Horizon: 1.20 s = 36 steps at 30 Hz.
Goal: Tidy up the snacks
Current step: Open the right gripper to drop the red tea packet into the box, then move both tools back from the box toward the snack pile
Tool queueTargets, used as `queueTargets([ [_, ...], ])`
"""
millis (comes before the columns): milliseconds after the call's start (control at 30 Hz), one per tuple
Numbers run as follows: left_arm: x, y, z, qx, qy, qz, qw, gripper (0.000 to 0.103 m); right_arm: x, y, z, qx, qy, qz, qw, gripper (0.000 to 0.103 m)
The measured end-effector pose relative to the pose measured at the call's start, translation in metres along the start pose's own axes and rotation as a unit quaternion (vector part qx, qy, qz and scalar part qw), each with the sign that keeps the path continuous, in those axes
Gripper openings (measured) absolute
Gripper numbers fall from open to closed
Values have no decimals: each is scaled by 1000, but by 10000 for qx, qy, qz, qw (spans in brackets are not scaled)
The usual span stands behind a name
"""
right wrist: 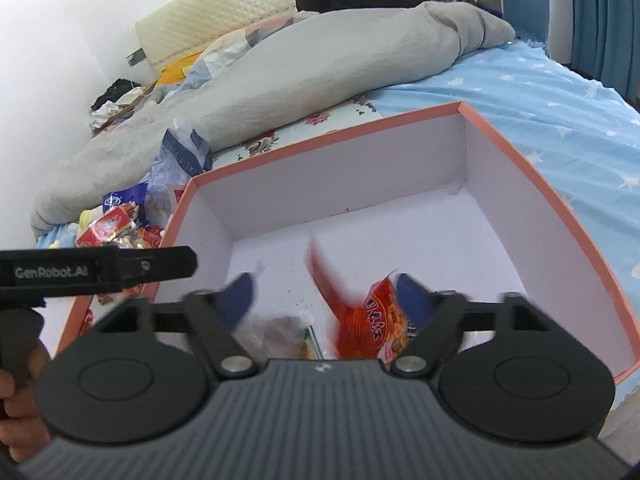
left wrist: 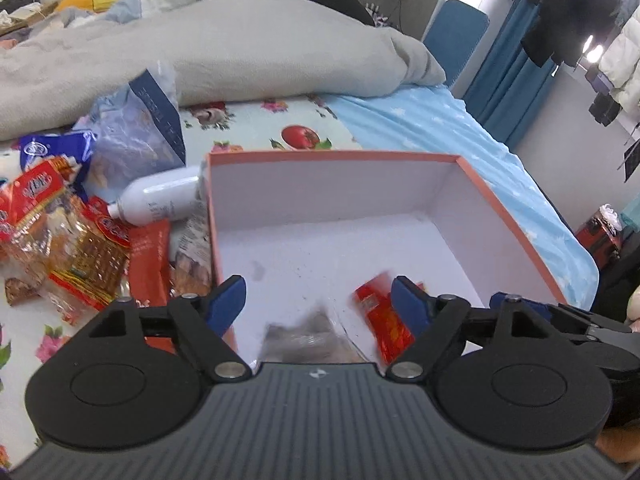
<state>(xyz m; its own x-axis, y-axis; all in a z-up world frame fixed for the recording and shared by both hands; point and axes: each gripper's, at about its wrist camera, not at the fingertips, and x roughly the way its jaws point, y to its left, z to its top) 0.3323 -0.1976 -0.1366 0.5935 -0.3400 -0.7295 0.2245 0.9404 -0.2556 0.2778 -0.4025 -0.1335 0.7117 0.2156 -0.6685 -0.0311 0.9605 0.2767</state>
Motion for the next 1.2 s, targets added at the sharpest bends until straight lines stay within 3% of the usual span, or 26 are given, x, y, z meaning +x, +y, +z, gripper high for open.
queueTargets([
  [300,-31,7,5,61,-308,25,9995,84,-20,9,7,-8,-338,10,9994,84],
  [467,-55,12,5,227,-534,140,9982,84,-35,24,13,-159,-594,64,9981,84],
  [733,-94,30,4,99,-889,170,9958,84,-55,55,21,-425,-954,203,9943,84],
  [1200,-132,77,-12,-74,-1203,169,9926,84,-58,105,16,-534,-1136,430,9912,84],
])
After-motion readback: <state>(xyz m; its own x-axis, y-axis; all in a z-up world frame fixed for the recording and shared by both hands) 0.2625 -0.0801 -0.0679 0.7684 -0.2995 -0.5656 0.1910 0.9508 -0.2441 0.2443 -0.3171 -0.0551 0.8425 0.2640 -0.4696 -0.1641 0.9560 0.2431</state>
